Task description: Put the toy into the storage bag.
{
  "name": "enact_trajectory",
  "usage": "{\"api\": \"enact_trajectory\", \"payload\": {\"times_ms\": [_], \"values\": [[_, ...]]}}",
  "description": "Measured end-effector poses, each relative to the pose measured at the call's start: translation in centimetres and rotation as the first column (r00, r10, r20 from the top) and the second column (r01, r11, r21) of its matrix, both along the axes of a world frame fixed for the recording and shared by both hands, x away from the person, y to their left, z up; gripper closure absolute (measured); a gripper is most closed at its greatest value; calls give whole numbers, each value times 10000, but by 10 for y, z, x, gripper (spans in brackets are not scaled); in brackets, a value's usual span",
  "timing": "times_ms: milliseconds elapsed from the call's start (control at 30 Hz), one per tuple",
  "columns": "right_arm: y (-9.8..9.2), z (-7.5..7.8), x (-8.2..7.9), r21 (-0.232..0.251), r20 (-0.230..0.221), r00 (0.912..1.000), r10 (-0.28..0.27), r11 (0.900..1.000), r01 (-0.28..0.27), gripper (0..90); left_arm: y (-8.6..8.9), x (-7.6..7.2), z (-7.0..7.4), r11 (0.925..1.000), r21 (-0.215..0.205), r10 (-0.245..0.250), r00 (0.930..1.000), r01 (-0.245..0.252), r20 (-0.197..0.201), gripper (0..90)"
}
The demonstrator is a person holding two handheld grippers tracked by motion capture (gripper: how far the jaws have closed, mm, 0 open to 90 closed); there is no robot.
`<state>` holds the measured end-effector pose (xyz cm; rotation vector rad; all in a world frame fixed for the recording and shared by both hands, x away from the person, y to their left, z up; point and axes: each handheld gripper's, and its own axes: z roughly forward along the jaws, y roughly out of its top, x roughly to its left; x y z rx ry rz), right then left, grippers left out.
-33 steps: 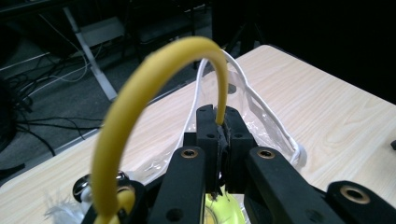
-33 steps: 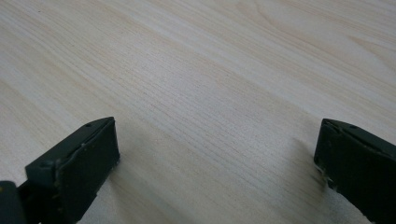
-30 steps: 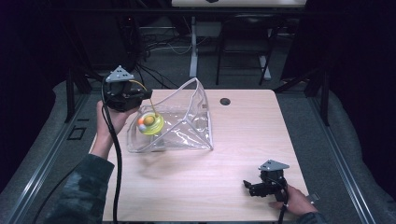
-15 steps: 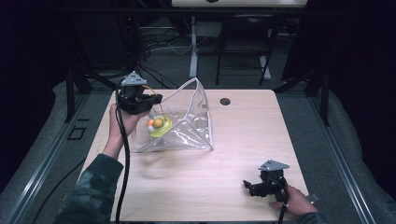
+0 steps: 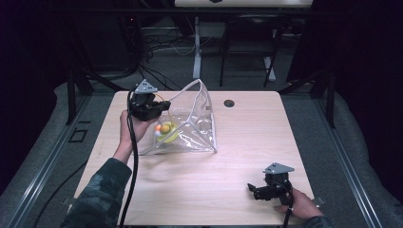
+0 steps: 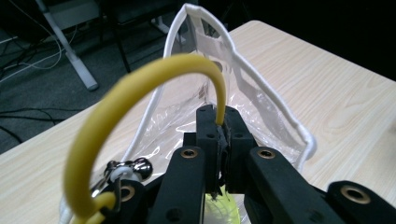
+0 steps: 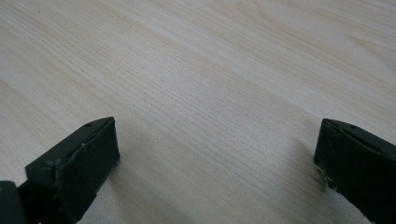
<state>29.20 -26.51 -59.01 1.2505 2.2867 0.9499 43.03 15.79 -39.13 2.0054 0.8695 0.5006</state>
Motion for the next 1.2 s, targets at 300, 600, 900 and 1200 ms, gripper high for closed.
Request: {"api": "enact_trajectory", "payload": {"times_ms": [300, 600, 900, 1200], "values": [[0, 0, 0, 9, 11, 10000, -20, 10000, 20, 0, -1, 6, -6, 10000, -74, -13, 9999, 12, -167, 881], [0, 0, 0, 7, 19, 10000, -14, 10000, 14, 0, -4, 10, -19, 9999, 104, 69, 9994, -66, -328, 880], [0, 0, 0, 6, 6, 10000, -15, 10000, 15, 0, -8, 16, -28, 9998, 170, 111, 9980, -101, -618, 881], [0, 0, 0, 6, 13, 10000, -19, 10000, 19, 0, -10, 19, -35, 9998, 80, 187, 9951, -180, -970, 877]]}}
